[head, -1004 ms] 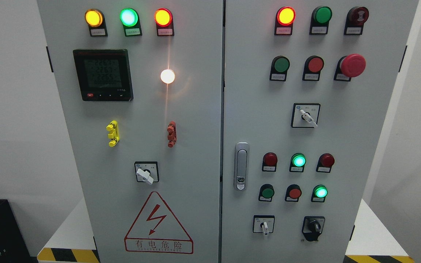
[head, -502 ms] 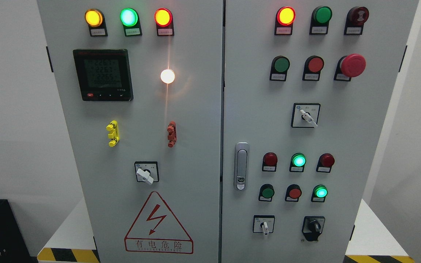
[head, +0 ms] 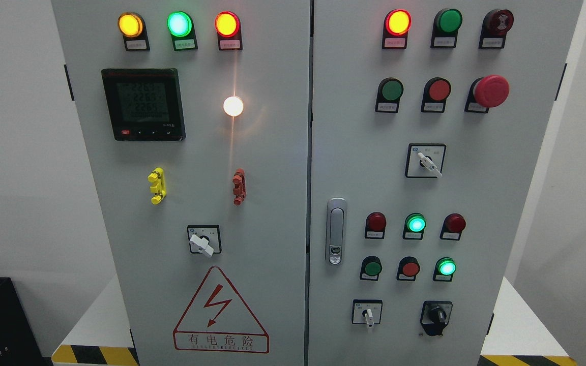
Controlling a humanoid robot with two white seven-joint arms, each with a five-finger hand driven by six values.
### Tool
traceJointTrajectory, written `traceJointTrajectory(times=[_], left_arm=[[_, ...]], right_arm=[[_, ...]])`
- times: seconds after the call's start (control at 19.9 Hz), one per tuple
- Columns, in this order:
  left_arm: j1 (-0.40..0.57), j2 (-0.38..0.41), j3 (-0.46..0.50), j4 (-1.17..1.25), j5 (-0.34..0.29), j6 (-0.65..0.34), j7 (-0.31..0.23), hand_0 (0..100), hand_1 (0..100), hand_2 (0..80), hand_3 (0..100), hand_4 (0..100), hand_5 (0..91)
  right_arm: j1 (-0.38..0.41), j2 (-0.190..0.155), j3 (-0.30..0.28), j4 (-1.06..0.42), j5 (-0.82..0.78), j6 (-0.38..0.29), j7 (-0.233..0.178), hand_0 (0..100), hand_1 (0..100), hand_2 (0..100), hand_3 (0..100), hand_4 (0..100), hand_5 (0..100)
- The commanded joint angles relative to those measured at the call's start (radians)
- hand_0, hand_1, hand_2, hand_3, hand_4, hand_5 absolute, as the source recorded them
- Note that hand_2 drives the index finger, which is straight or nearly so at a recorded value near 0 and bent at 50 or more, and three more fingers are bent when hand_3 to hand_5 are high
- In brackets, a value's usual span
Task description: Flip black knob to close circuit
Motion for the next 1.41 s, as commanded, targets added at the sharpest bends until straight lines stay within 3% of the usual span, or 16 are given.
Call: traceJointTrajectory(times=[0.0, 0.2, 0.3, 0.6, 0.75, 0.8, 1.0, 1.05, 1.2, 1.35], left_arm=[[0.006, 0.000, 0.000, 0.000, 0.000, 0.000, 0.001, 12, 56, 0.0, 0, 0, 0.0], [0.006, -0.001, 0.000, 0.000, 0.000, 0.000, 0.001, 12, 56, 0.0, 0, 0, 0.0], [0.006, 0.000, 0.000, 0.000, 0.000, 0.000, 0.001, 12, 56, 0.0, 0, 0, 0.0], [0.006, 0.000, 0.000, 0.000, 0.001, 0.000, 0.001, 12, 56, 0.0, 0, 0, 0.0], [0.006, 0.000, 0.000, 0.000, 0.000, 0.000, 0.001, 12, 56, 0.0, 0, 0, 0.0], [0.006, -0.001, 0.000, 0.000, 0.001, 0.000, 0.001, 12, 56, 0.0, 0, 0, 0.0], [0.006, 0.000, 0.000, 0.000, 0.000, 0.000, 0.001, 12, 56, 0.0, 0, 0, 0.0], [0.006, 0.000, 0.000, 0.000, 0.000, 0.000, 0.001, 12, 56, 0.0, 0, 0, 0.0], [0.006, 0.000, 0.000, 0.000, 0.000, 0.000, 0.001, 12, 56, 0.0, 0, 0, 0.0], [0.006, 0.000, 0.000, 0.000, 0.000, 0.000, 0.001, 12, 56, 0.0, 0, 0, 0.0]], right_arm=[[-0.003, -0.003, 0.010, -0.176, 0.166, 0.039, -0.027, 0, 5, 0, 0, 0, 0], [0.003, -0.005, -0.010, -0.329, 0.328, 0.112, -0.035, 0, 6, 0, 1, 0, 0], [0.006, 0.000, -0.036, -0.399, 0.400, 0.119, -0.044, 0, 5, 0, 4, 0, 0], [0.031, 0.009, -0.088, -0.607, 0.589, 0.120, -0.075, 0, 3, 16, 22, 19, 0], [0.034, 0.010, -0.088, -0.686, 0.629, 0.119, -0.111, 0, 1, 31, 40, 36, 17], [0.037, 0.010, -0.090, -0.720, 0.646, 0.120, -0.115, 0, 0, 34, 45, 38, 23], [0.048, 0.009, -0.091, -0.854, 0.692, 0.145, -0.115, 0, 0, 43, 52, 42, 32], [0.048, 0.010, -0.090, -0.889, 0.700, 0.154, -0.112, 0, 0, 49, 57, 48, 37], [0.048, 0.010, -0.091, -0.987, 0.734, 0.169, -0.108, 0, 0, 55, 62, 55, 45], [0.048, 0.010, -0.091, -1.070, 0.757, 0.191, -0.105, 0, 0, 68, 77, 68, 62]])
